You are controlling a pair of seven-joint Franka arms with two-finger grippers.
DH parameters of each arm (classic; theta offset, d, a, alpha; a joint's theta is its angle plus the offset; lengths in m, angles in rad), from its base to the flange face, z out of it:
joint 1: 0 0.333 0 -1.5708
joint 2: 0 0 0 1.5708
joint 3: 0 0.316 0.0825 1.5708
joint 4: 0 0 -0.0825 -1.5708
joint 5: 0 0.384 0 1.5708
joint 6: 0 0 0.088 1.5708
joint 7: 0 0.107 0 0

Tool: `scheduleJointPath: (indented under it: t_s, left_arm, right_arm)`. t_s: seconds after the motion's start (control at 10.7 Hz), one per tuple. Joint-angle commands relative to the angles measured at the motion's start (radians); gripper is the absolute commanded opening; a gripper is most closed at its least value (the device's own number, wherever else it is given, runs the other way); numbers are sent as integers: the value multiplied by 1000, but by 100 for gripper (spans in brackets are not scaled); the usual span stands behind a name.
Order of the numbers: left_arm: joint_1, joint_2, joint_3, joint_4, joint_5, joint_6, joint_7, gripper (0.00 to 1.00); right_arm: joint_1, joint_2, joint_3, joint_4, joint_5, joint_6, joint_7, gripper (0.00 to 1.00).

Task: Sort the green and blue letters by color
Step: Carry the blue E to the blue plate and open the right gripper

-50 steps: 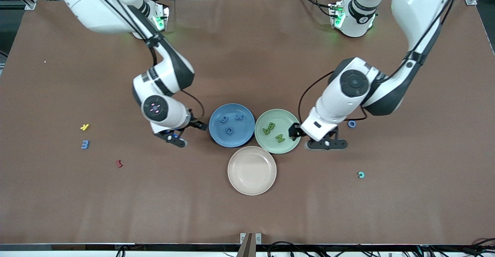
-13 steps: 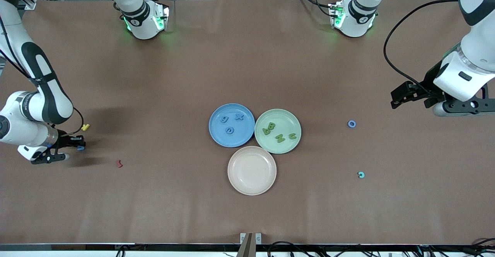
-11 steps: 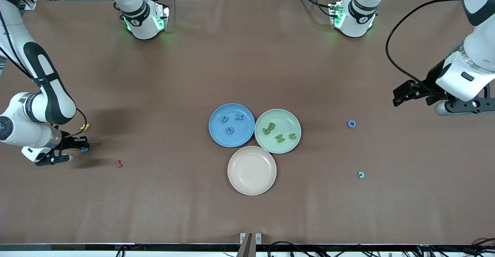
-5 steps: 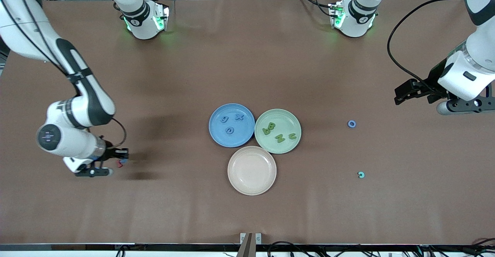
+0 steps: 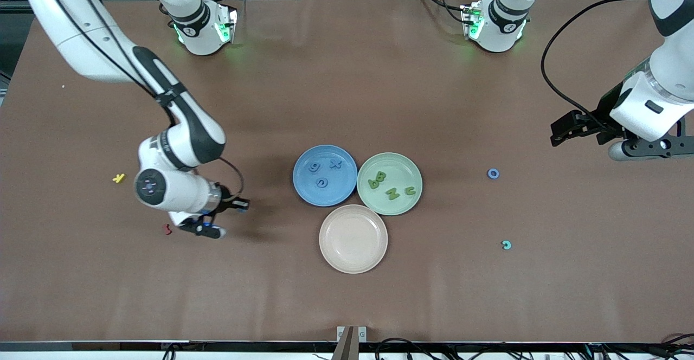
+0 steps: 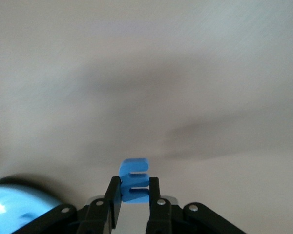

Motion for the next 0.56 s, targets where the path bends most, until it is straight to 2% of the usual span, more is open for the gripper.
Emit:
scheduleJointPath:
  t_s: [0.0,0.28,0.38,0.47]
  left_arm:
    - [9,-25,-1,-28,5,-7,24,100]
    - [9,-28,-1,-27,40,-7,24,100]
    - [9,-28,1,-27,40,-8,24,100]
    - [11,-31,1,-25,40,-7,24,100]
  right_arm:
    - [175,-3,-7,43,49,10,330,0]
    - [301,10,-10,57,50,144,579,0]
    - [333,10,-10,74,50,159,644,39]
    - [361,11,-13,81,44,161,699,99]
